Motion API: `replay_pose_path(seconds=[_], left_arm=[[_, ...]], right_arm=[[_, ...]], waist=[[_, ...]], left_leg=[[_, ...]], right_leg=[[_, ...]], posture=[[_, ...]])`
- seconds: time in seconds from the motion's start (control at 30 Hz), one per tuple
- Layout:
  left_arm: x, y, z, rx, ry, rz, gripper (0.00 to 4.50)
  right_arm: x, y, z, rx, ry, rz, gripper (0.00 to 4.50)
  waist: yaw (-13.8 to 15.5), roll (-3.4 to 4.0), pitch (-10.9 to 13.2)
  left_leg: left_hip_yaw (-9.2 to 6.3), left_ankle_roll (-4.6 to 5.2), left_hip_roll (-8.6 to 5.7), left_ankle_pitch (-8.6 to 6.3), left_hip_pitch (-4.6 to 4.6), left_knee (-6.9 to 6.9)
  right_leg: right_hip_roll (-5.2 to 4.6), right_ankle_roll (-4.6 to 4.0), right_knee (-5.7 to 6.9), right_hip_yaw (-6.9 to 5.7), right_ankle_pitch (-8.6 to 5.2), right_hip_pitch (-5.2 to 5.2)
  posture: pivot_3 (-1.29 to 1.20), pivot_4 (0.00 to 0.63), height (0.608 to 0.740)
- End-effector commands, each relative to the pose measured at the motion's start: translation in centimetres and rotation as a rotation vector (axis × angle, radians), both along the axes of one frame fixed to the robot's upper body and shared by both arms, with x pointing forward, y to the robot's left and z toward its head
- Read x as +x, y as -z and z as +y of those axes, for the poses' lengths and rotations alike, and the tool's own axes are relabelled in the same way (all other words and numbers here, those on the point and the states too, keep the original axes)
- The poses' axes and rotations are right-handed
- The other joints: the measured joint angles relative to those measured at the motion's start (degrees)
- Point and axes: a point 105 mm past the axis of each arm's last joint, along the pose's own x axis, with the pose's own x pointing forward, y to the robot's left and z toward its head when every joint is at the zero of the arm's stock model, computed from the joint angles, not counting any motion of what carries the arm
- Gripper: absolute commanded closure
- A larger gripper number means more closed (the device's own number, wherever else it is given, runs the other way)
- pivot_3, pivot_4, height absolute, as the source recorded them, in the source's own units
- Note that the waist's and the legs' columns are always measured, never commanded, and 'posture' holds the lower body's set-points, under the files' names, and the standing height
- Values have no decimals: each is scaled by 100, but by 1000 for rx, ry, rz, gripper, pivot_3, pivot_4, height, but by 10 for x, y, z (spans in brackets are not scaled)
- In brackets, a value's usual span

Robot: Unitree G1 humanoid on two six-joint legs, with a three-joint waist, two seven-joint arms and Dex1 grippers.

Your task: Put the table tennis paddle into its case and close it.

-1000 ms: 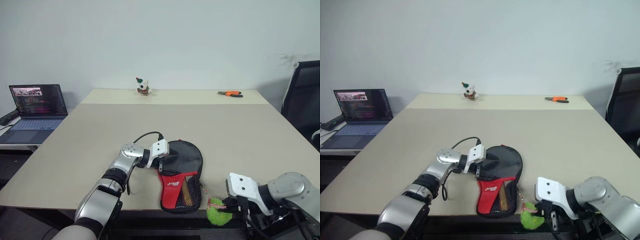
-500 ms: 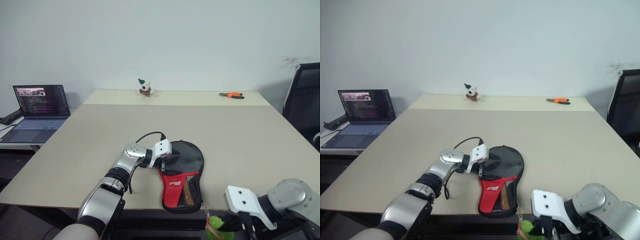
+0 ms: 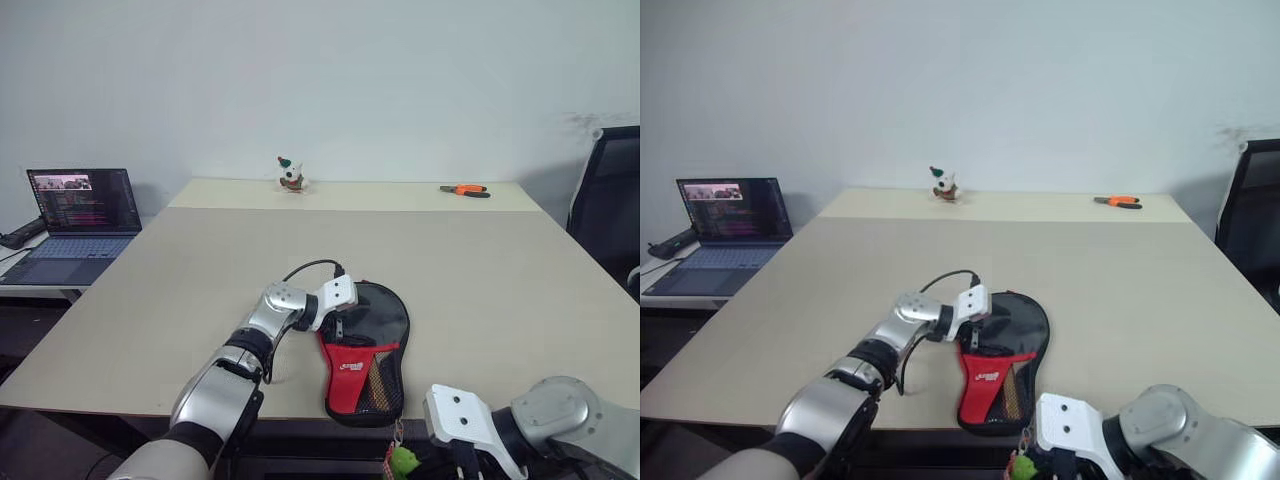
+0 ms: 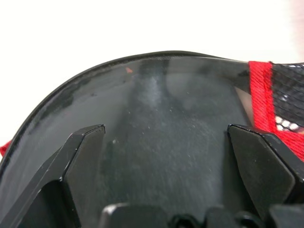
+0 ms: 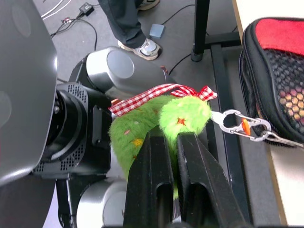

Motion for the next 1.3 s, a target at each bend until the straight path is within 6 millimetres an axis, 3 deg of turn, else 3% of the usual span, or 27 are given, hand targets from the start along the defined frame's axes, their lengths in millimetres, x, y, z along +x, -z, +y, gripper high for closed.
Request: replay_pose_path(seconds=[0.03,0.3,0.8,0.93,1.07,1.2,1.3], left_arm=[[-8,32,6,125,-5,69,0],[-5,31,7,135,-25,54,0],[-4,32,4,134,-31,37,0],[-5,34,8,129,-35,43,0],[-4,34,13,119,-49,43,0],[-3,30,20,82,-73,39,0],[-2,22,26,30,-78,33,0]], right_arm=[[-27,-6,11,43,-126,42,4488],[-38,-14,-2,27,-144,72,4488],[-40,-37,7,89,-148,79,4488],[-25,-33,9,67,-95,22,3438],[-16,-34,11,63,-86,4,1988],[9,-39,11,63,-43,-69,579],[33,-45,5,93,30,-124,579]], waist=[[0,0,0],[-7,-3,1],[-5,-5,4],[-9,-8,4],[-27,-10,4],[-90,-10,4],[-151,-11,4]], left_leg=[[-1,0,0,0,-1,0],[-3,0,1,0,-1,-2],[-15,1,3,-2,-19,-15],[-19,2,3,-2,-22,-14],[-18,2,6,-2,-12,-8],[-19,2,12,-2,4,-8],[-22,2,19,-2,2,-10]], right_leg=[[0,0,-1,-1,0,-1],[-1,0,-4,-2,0,0],[-12,3,-30,1,-2,-4],[-14,5,-29,1,-3,-5],[-15,7,-23,-1,-1,-1],[-18,9,-18,0,0,10],[-20,8,-18,1,-1,9]], posture=[[0,150,740],[0,150,740],[0,150,740],[0,150,740],[0,150,740],[0,150,740],[0,150,740]])
